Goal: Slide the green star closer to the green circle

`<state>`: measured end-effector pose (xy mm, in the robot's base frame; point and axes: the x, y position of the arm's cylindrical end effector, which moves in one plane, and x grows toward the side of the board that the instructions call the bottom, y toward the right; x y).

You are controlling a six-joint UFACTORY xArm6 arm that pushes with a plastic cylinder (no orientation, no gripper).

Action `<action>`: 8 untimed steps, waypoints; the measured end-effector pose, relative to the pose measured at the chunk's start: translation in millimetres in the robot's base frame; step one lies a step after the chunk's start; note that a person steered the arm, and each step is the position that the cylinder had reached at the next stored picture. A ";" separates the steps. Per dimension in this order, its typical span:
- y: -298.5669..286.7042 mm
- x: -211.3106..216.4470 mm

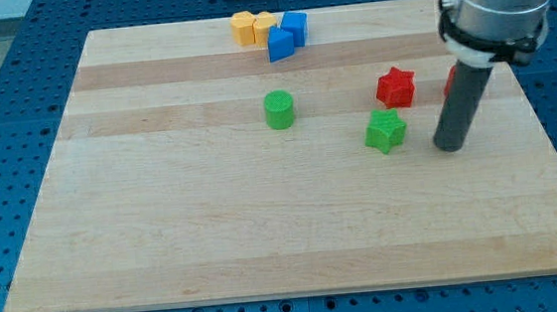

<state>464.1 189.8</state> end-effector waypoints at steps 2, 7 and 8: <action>-14.4 -13.7; -147.9 6.9; -160.0 15.3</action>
<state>479.5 29.8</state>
